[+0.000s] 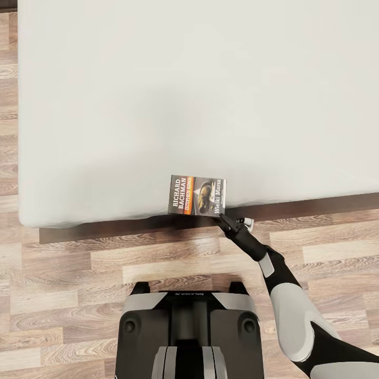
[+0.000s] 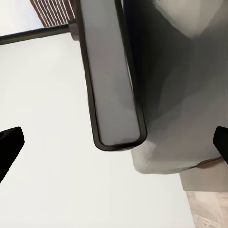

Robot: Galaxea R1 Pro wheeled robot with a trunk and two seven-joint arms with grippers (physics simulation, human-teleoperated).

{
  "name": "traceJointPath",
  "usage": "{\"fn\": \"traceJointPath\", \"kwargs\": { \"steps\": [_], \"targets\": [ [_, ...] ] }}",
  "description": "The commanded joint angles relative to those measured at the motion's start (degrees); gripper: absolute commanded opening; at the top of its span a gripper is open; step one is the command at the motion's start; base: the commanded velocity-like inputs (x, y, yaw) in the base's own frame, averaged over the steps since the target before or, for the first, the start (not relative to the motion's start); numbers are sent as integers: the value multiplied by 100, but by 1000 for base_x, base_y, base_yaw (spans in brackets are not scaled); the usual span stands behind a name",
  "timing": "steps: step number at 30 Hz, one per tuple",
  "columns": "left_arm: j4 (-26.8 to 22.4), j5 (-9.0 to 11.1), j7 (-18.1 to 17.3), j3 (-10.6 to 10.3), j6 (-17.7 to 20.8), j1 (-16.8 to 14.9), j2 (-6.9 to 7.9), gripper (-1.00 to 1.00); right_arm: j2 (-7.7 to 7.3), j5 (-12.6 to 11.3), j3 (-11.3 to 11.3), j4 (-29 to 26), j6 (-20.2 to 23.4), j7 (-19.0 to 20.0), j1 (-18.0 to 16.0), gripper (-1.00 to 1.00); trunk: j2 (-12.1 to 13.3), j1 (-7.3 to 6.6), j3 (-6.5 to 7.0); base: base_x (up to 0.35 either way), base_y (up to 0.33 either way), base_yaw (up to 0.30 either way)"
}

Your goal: In the bedroom, move the book from the bed onto either nightstand, and place the two sandals side by side next to the bed.

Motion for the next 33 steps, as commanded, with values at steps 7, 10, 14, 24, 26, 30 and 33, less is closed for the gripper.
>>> {"fn": "traceJointPath", "kwargs": {
  "steps": [7, 10, 14, 24, 26, 30, 33],
  "targets": [
    [5, 56, 10, -49, -21, -2, 0, 100, 5, 23, -61, 0, 61, 7, -3, 100, -2, 1, -2, 0, 0, 0],
    [5, 56, 10, -49, -21, -2, 0, 100, 5, 23, -67, 2, 63, 2, -3, 100, -2, 1, -2, 0, 0, 0],
    [5, 55, 9, -49, -21, -2, 0, 100, 5, 23, -76, 1, 62, -3, -3, 100, -2, 1, -2, 0, 0, 0],
    [5, 55, 9, -49, -22, -2, 0, 100, 5, 23, -81, 4, 59, -13, -3, 100, -2, 1, -2, 0, 0, 0],
    [5, 55, 9, -49, -23, -2, 0, 100, 5, 23, -81, 4, 59, -13, -3, 100, -2, 1, -2, 0, 0, 0],
    [5, 55, 10, -49, -25, -2, 0, 100, 5, 23, -82, 4, 59, -16, 1, 100, -2, 1, -2, 0, 0, 0],
    [5, 55, 9, -49, -27, -2, 0, 100, 9, 23, -82, 4, 58, -20, -1, 100, -2, 1, -2, 0, 0, 0]
  ]
}}
